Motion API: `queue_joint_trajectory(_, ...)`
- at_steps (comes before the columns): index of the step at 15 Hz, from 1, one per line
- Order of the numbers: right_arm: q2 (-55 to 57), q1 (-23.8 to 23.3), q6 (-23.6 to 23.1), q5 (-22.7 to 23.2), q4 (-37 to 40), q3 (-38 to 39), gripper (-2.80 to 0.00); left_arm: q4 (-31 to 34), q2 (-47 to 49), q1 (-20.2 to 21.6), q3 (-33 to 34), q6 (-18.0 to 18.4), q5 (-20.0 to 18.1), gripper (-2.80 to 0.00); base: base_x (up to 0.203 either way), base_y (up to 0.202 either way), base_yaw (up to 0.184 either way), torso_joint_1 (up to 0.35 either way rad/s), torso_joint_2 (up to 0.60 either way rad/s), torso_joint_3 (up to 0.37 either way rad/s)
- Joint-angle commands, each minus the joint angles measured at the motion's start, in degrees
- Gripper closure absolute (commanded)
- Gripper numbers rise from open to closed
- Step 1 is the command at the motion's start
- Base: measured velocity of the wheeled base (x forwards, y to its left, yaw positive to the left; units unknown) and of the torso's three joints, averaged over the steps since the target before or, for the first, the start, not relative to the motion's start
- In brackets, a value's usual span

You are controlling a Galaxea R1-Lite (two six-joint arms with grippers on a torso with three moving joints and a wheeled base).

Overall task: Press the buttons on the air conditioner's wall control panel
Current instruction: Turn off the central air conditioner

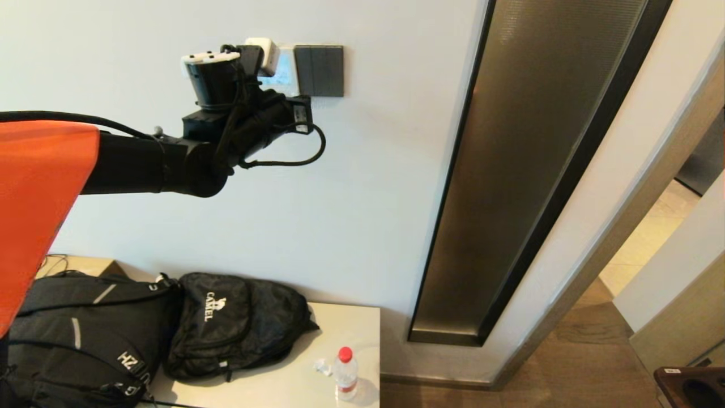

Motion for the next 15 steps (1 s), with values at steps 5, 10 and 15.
queue_joint_trajectory(5,0.04,-0.02,0.02,0.03,-0.02,0.00,0.00,3.12,1.46,2.62,-5.68,0.05,0.60,0.00,0.000,0.000,0.000,0.000,0.00,0.000)
queue_joint_trajectory(10,0.04,-0.02,0.02,0.03,-0.02,0.00,0.00,4.84,3.11,2.58,-8.23,0.04,0.80,0.00,0.000,0.000,0.000,0.000,0.00,0.000)
queue_joint_trajectory(15,0.04,-0.02,-0.07,0.03,-0.02,0.00,0.00,5.37,4.60,2.63,-9.79,0.04,0.86,0.00,0.000,0.000,0.000,0.000,0.00,0.000)
